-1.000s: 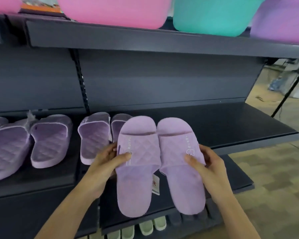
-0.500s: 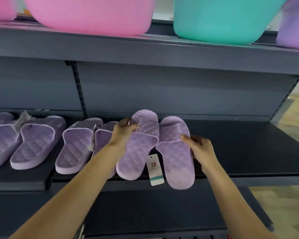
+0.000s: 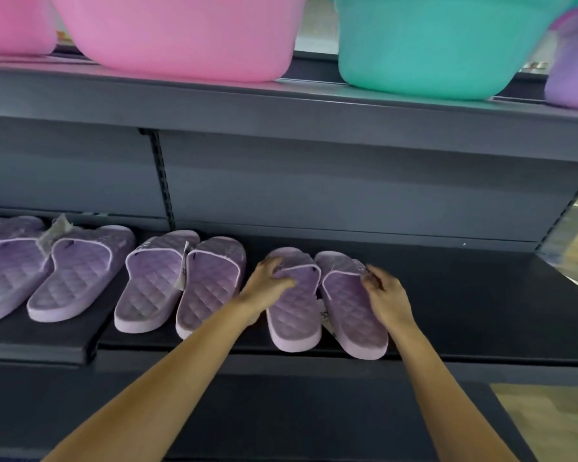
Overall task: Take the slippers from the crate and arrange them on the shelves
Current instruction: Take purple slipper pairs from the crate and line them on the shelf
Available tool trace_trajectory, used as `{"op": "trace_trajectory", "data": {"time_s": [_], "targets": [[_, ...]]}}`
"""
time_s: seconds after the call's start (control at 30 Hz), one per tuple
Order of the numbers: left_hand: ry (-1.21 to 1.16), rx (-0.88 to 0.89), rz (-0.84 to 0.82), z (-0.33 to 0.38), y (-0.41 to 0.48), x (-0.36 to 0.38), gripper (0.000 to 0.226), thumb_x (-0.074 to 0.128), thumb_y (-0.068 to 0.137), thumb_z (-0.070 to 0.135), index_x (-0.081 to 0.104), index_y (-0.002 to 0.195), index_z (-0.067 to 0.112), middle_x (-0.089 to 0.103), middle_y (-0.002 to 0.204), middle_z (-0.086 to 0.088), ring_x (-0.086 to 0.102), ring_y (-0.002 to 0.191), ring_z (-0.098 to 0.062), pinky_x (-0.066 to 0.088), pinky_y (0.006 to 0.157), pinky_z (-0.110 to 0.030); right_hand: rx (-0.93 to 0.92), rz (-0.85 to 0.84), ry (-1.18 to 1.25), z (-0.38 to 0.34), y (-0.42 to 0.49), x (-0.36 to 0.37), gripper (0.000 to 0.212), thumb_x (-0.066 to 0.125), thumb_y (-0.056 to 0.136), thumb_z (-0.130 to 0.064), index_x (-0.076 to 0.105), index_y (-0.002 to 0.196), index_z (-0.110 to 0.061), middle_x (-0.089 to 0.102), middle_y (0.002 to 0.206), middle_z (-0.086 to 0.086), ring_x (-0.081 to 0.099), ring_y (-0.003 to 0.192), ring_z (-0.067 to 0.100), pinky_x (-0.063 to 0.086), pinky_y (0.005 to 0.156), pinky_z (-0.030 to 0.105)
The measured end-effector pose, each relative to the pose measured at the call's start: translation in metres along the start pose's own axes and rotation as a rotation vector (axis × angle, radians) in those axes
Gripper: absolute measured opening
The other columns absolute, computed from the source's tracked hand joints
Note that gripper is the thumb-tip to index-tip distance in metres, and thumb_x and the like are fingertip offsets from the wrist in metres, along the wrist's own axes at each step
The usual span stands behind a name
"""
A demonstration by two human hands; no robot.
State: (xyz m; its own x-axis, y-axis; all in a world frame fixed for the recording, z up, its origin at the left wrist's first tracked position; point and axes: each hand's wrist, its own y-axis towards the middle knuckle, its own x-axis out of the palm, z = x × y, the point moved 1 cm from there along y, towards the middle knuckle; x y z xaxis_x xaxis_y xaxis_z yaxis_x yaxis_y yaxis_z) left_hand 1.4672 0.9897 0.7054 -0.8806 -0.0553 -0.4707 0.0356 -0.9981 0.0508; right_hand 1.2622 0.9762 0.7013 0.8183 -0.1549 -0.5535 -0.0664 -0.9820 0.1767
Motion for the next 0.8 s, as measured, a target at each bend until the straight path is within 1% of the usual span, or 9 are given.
{"op": "trace_trajectory", "data": {"time_s": [0.07,0.13,0.23,0.33,0.4,0.47,0.53,0.63,0.8], "targets": [[0.059,-0.011,-0.001,-0.005,-0.004,0.009,0.057,0.058,0.087,0.007,0.036,0.139,0.014,0.034,0.143,-0.007,0.037,0.127,-0.02,0.03,0.093,-0.016,-0.018,-0.044,-0.086,0.002,-0.006,-0.002,0.035,0.047,0.096,-0.019,0.051,0.13,-0.012,0.056,0.126,0.009,0.052,0.11,0.02,0.036,0.086,0.027],[0.121,0.026,0.035,-0.004,-0.01,0.006,0.06,0.058,0.088,0.011,0.032,0.142,0.014,0.029,0.147,-0.007,0.029,0.134,-0.021,0.026,0.099,-0.023,-0.057,-0.058,-0.221,0.005,-0.012,-0.004,0.045,0.05,0.094,-0.025,0.042,0.138,-0.016,0.048,0.134,0.008,0.048,0.119,0.024,0.037,0.088,0.028],[0.212,0.142,0.093,-0.002,-0.024,-0.011,0.059,0.058,0.088,0.014,0.033,0.142,0.014,0.026,0.151,-0.008,0.019,0.141,-0.02,0.018,0.11,-0.029,-0.195,0.008,-0.331,0.004,-0.027,-0.006,0.051,0.057,0.09,-0.027,0.042,0.138,-0.017,0.049,0.131,0.009,0.053,0.112,0.029,0.045,0.085,0.035],[0.268,0.224,0.186,-0.003,-0.047,-0.041,0.059,0.062,0.085,0.027,0.04,0.138,0.014,0.033,0.148,-0.009,0.026,0.139,-0.023,0.018,0.113,-0.031,-0.359,0.032,-0.407,-0.009,-0.047,-0.004,0.05,0.062,0.085,-0.027,0.05,0.131,-0.013,0.055,0.125,0.013,0.058,0.103,0.035,0.051,0.081,0.043],[0.358,0.286,0.211,-0.008,-0.064,-0.064,0.064,0.055,0.077,0.037,0.046,0.134,0.01,0.041,0.143,-0.009,0.034,0.134,-0.027,0.026,0.111,-0.036,-0.439,0.018,-0.395,-0.022,-0.062,-0.001,0.048,0.065,0.082,-0.026,0.053,0.127,-0.012,0.057,0.124,0.012,0.059,0.103,0.035,0.052,0.08,0.045],[0.43,0.31,0.229,-0.015,-0.085,-0.086,0.065,0.052,0.075,0.036,0.046,0.133,0.009,0.042,0.142,-0.008,0.038,0.132,-0.026,0.028,0.107,-0.03,-0.496,0.014,-0.379,-0.037,-0.077,0.004,0.047,0.069,0.081,-0.024,0.055,0.124,-0.011,0.059,0.122,0.011,0.06,0.1,0.034,0.052,0.077,0.042],[0.486,0.304,0.265,-0.021,-0.11,-0.108,0.065,0.05,0.075,0.038,0.046,0.135,0.011,0.041,0.143,-0.008,0.04,0.13,-0.026,0.031,0.103,-0.029,-0.528,0.009,-0.397,-0.052,-0.092,0.011,0.049,0.062,0.082,-0.034,0.055,0.124,-0.01,0.061,0.12,0.011,0.062,0.098,0.033,0.051,0.076,0.041],[0.567,0.302,0.322,-0.038,-0.148,-0.14,0.068,0.04,0.075,0.045,0.048,0.133,0.011,0.046,0.139,-0.01,0.045,0.126,-0.029,0.035,0.101,-0.035,-0.538,-0.046,-0.372,-0.076,-0.115,0.031,0.054,0.053,0.081,-0.041,0.055,0.125,-0.01,0.061,0.12,0.011,0.06,0.102,0.033,0.051,0.082,0.043],[0.658,0.221,0.393,-0.07,-0.22,-0.203,0.065,0.038,0.078,0.047,0.048,0.134,0.014,0.045,0.141,-0.005,0.043,0.128,-0.022,0.032,0.1,-0.03,-0.592,-0.15,-0.343,-0.121,-0.159,0.079,0.051,0.065,0.085,-0.03,0.051,0.131,-0.012,0.056,0.129,0.009,0.053,0.116,0.03,0.048,0.092,0.049]]}}
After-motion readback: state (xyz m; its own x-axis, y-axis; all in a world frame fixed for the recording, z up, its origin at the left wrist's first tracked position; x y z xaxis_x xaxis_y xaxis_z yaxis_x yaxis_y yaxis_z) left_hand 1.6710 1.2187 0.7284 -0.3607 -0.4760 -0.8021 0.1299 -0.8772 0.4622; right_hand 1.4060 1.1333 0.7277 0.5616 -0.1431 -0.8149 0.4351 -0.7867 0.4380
